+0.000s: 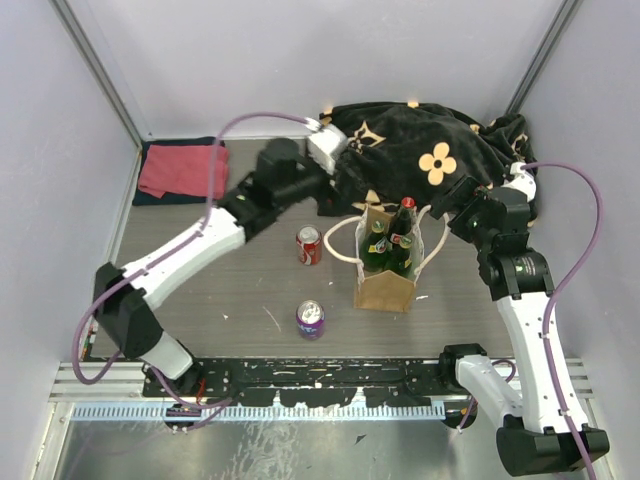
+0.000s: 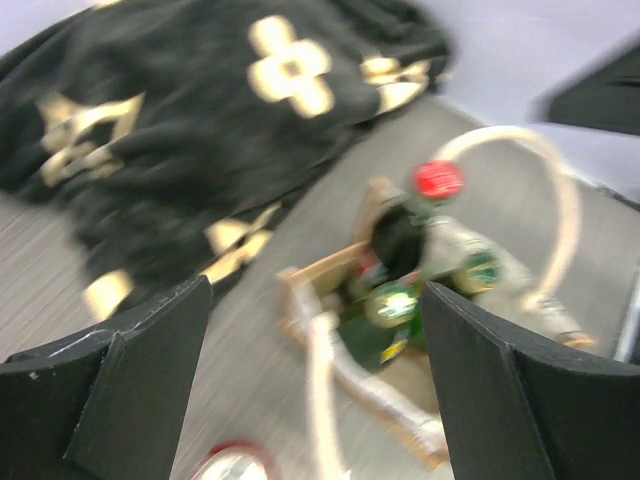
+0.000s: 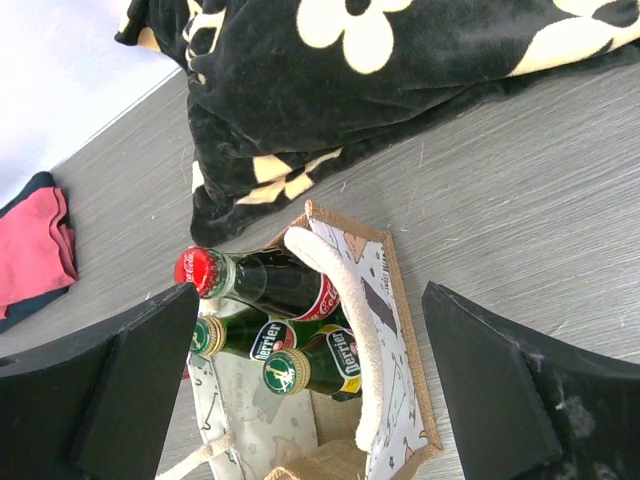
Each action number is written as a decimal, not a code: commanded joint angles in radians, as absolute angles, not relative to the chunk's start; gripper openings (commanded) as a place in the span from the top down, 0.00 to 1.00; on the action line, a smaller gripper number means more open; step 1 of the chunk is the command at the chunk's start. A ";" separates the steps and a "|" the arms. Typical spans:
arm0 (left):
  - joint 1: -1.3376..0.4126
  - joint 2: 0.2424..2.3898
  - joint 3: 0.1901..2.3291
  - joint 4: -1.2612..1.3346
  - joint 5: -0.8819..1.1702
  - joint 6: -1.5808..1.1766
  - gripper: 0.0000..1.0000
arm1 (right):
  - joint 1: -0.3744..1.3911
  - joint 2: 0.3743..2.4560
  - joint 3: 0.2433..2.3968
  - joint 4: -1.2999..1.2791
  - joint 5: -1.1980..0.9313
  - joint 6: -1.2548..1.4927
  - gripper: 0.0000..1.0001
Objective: Place the beverage into the canvas bag
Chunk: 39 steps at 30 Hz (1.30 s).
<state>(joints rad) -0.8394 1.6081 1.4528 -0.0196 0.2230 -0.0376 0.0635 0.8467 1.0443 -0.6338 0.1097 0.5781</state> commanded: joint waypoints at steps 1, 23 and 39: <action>-0.658 1.495 1.469 -0.350 0.197 -0.069 0.08 | 0.066 0.845 1.100 -0.647 0.089 0.572 0.00; -0.634 1.863 1.782 -0.960 0.183 0.051 0.01 | 0.066 0.838 1.148 -0.766 0.033 0.527 0.00; -0.691 2.001 1.856 -1.082 0.089 0.103 0.02 | 0.066 0.824 1.157 -0.797 0.034 0.517 0.00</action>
<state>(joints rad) -0.6937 1.9739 1.8042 -1.0363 0.1219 0.0795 0.0635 0.8417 1.1164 -0.8047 0.0395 0.5320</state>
